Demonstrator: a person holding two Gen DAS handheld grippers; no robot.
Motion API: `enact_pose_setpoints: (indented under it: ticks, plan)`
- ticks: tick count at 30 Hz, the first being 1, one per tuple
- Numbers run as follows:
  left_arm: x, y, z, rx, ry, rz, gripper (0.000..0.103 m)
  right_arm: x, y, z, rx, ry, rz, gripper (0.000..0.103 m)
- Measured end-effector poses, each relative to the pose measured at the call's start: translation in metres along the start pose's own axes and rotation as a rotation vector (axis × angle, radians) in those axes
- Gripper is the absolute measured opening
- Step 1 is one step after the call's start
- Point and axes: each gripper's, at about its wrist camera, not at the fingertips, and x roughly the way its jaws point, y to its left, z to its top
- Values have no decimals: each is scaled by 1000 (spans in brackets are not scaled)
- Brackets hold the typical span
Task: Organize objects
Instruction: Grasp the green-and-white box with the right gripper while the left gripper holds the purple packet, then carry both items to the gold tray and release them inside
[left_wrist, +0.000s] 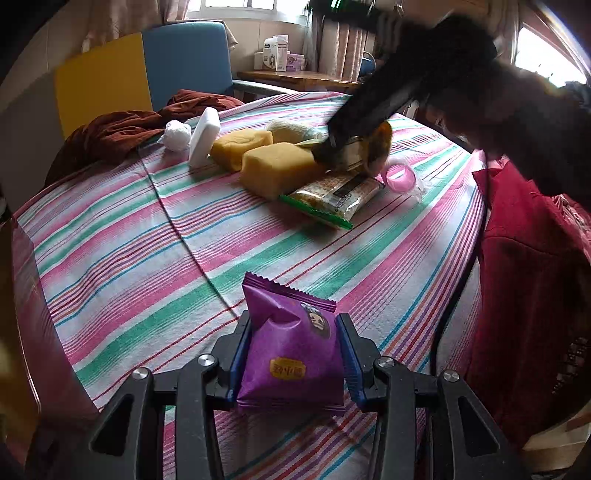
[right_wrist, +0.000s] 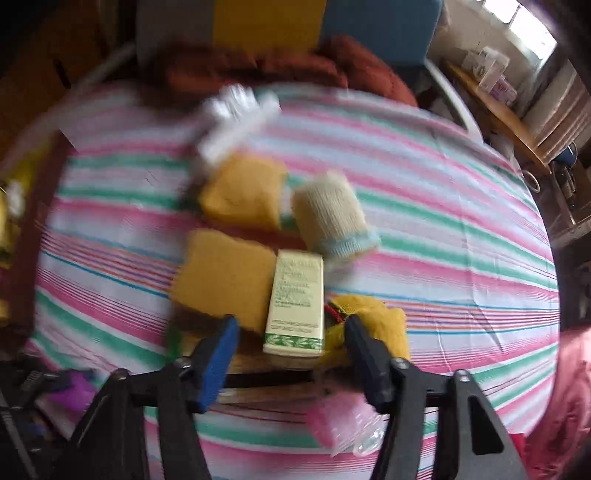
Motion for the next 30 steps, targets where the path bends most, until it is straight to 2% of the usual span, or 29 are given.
enact_pose_setpoints:
  ticks: [2,6,11,14,19,22,26,30]
  plan:
    - [-1,2,-1,-6,-3,-7,44,7,0,-4,-11,20,7,36]
    - [0,2,-1,-6,-6,-7,45,-8,-9,-14,31,-20,31,29]
    - [-2,3,0,-21,-6,-1,43,-34,-10,-30,64,-90,45,29]
    - [-8,5,0,-42,-8,4,43,-58,-5,-43,104,-151,89,29]
    - [-43,13,5,-83,-79,26,43,-81,22,-41,94,-235,161,29]
    - [-72,28,7,-133,-133,61,43,-90,46,-33,69,-284,208,29]
    - [-112,62,1,-238,-183,147,43,-98,92,-20,20,-327,276,29]
    - [-142,103,-13,-358,-198,228,43,-99,144,-5,-38,-344,359,29]
